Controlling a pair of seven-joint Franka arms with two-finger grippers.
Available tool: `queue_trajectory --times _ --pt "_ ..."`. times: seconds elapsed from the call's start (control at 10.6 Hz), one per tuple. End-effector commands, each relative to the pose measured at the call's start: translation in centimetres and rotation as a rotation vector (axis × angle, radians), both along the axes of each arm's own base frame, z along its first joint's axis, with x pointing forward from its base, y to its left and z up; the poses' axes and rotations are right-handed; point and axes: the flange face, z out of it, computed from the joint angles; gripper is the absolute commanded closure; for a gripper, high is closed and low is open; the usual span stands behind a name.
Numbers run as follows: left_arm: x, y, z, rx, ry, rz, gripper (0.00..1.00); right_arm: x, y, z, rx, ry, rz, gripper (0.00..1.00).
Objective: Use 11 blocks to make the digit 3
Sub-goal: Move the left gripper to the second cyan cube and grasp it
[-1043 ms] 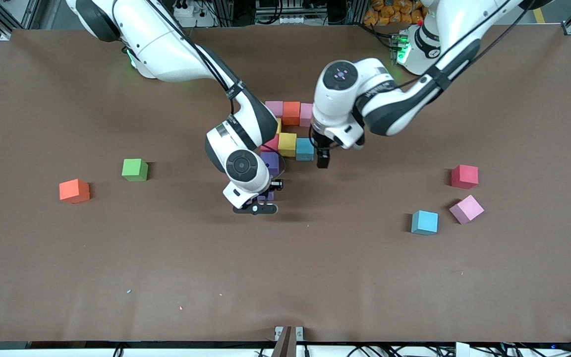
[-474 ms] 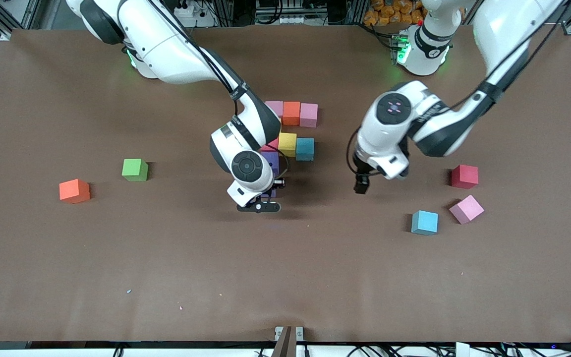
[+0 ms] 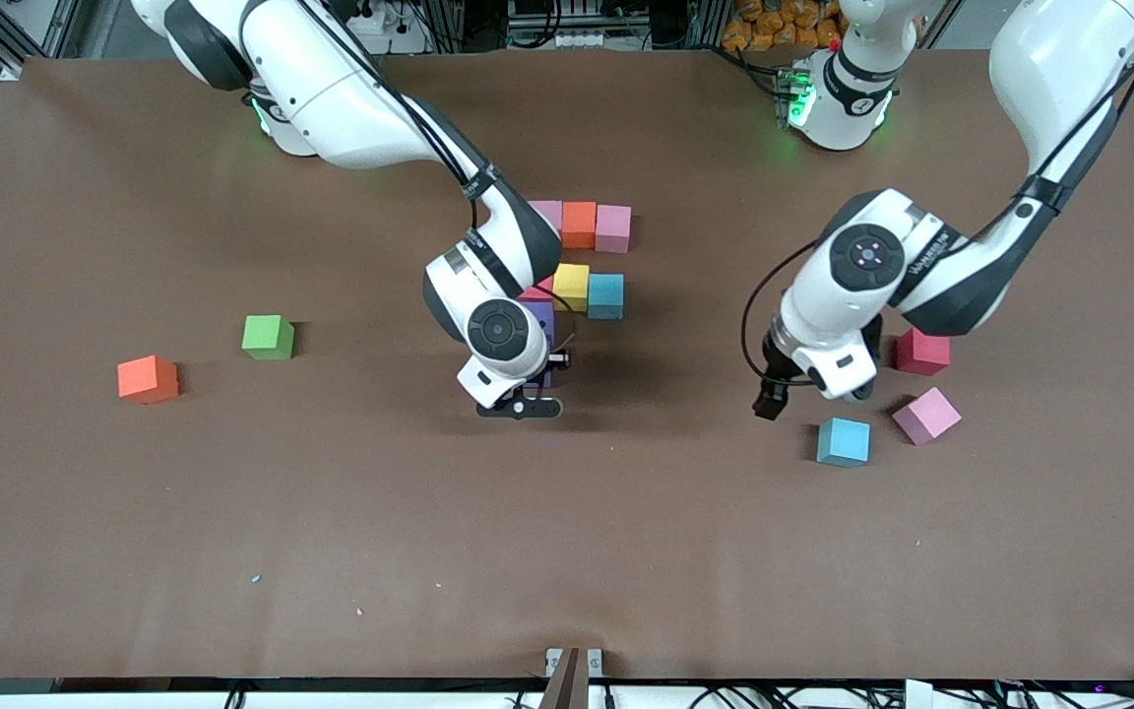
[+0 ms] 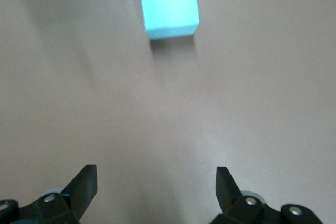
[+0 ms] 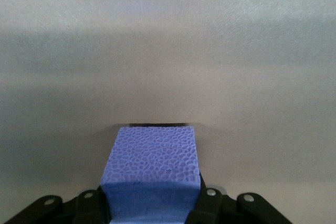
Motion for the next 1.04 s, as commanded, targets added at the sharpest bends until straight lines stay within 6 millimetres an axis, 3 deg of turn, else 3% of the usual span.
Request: queue_trajectory --times 0.0,0.28,0.38,0.95 --pt "2.5 2.9 -1.5 0.017 0.012 -0.134 0.0 -0.2 0.8 -0.4 0.0 0.005 -0.01 0.85" --pt "3.2 4.1 -2.4 0.05 0.021 -0.364 0.0 -0.3 0.9 -0.5 -0.001 0.008 -0.008 0.85" --pt "4.2 6.1 -2.2 0.072 0.026 -0.473 0.0 -0.3 0.9 -0.4 -0.004 0.01 -0.011 0.85" --pt "6.1 10.3 -4.3 0.096 0.072 -1.05 0.0 -0.8 0.6 -0.7 -0.021 0.031 -0.001 0.82"
